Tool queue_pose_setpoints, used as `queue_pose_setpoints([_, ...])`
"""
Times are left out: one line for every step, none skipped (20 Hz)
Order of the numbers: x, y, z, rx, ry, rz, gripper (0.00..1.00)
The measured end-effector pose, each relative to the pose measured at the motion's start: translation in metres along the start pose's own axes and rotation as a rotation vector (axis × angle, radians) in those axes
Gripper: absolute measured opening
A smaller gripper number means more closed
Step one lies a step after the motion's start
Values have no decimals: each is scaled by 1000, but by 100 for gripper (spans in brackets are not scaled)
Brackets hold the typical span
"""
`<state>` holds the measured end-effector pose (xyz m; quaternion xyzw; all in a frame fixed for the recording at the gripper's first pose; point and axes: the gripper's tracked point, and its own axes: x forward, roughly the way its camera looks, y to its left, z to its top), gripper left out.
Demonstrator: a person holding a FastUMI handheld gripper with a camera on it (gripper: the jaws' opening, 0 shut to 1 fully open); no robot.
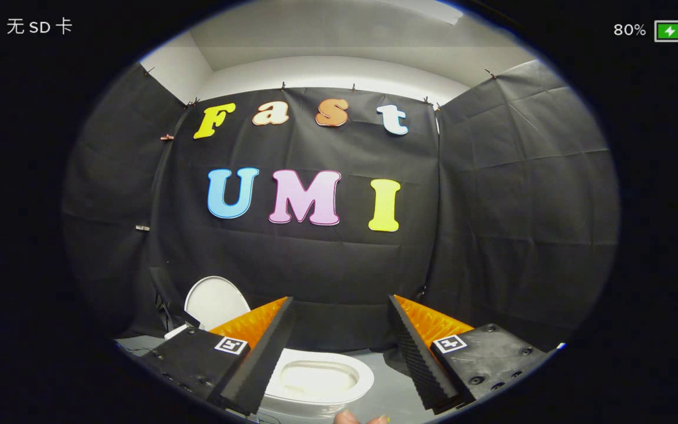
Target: Open the toilet lid.
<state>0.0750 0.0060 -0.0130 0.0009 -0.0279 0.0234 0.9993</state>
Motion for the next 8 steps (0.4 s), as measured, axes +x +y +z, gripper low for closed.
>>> queue_pose_setpoints([1,-1,-1,-3,1,-4,98])
queue_pose_setpoints([1,-1,-1,-5,1,-5,98])
queue_pose_setpoints([1,0,-1,-2,3,-5,98])
queue_pose_setpoints([1,0,0,1,1,-3,98])
queue_pose_setpoints([0,-1,1,-2,-1,-9,98])
queue_pose_setpoints([0,-3,2,-11,-5,-17,98])
queue_pose_setpoints([1,-5,2,-22,-7,-26,98])
queue_pose_setpoints([1,-5,3,-27,-10,-31,98])
